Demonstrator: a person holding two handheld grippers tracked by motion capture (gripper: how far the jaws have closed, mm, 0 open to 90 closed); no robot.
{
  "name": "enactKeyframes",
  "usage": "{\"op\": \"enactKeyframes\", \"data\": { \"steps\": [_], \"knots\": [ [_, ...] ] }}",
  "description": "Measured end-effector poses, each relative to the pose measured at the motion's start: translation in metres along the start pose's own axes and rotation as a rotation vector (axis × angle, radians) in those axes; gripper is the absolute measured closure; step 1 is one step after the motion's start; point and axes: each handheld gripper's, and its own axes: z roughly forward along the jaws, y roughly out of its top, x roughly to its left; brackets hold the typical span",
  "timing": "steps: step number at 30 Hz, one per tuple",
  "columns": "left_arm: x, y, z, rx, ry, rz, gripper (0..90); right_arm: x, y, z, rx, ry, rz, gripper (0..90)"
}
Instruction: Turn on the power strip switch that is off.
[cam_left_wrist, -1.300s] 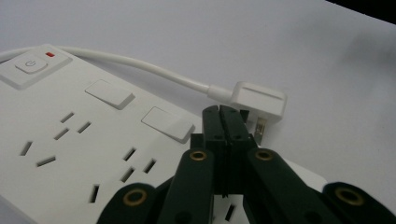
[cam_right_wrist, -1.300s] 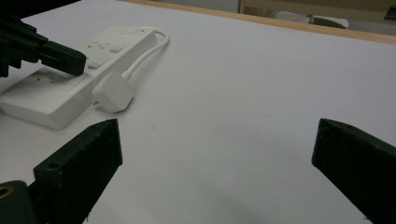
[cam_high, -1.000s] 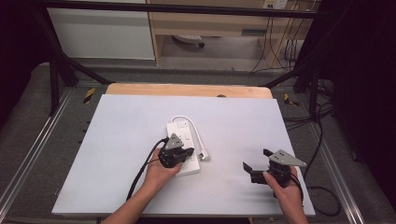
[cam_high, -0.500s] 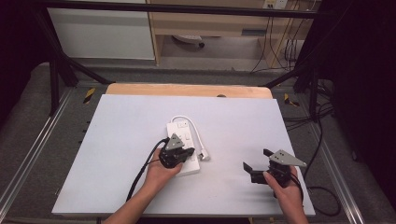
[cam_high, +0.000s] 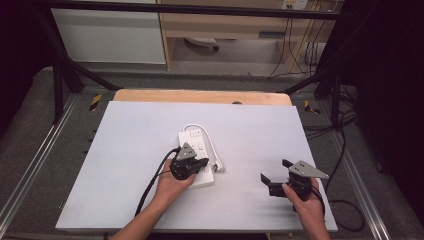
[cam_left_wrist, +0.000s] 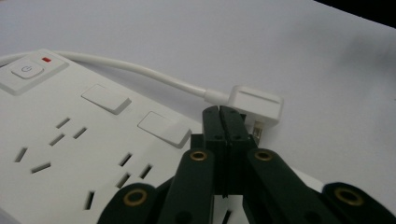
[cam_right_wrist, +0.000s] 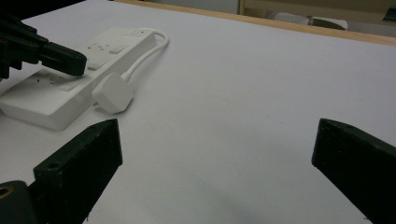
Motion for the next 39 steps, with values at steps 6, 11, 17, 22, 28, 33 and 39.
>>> {"op": "enactKeyframes", "data": {
  "steps": [6, 11, 17, 22, 28, 33, 39],
  "knots": [
    [-0.003, 0.002, -0.002, -0.011, -0.008, -0.013, 90.0, 0.0, 0.0, 0.0, -0.002, -0.002, 0.0, 2.3],
    [-0.005, 0.005, -0.003, -0.015, -0.018, -0.012, 84.4, 0.0, 0.0, 0.0, -0.001, -0.002, -0.001, 2.3],
    [-0.009, 0.008, -0.005, -0.031, -0.024, -0.012, 76.6, 0.0, 0.0, 0.0, -0.002, -0.001, 0.002, 2.2],
    [-0.01, 0.011, -0.007, -0.05, -0.022, -0.013, 61.7, 0.0, 0.0, 0.0, -0.002, -0.002, 0.002, 2.3],
    [-0.01, 0.014, -0.009, -0.073, -0.031, -0.028, 44.8, 0.0, 0.0, 0.0, -0.002, -0.001, 0.002, 2.2],
    [-0.01, 0.017, -0.012, -0.086, -0.027, -0.026, 33.9, 0.0, 0.0, 0.0, -0.002, -0.002, 0.002, 2.2],
    [-0.008, 0.02, -0.016, -0.108, -0.018, -0.048, 19.8, 0.0, 0.0, 0.0, -0.002, 0.0, 0.001, 2.2]
  ]
}}
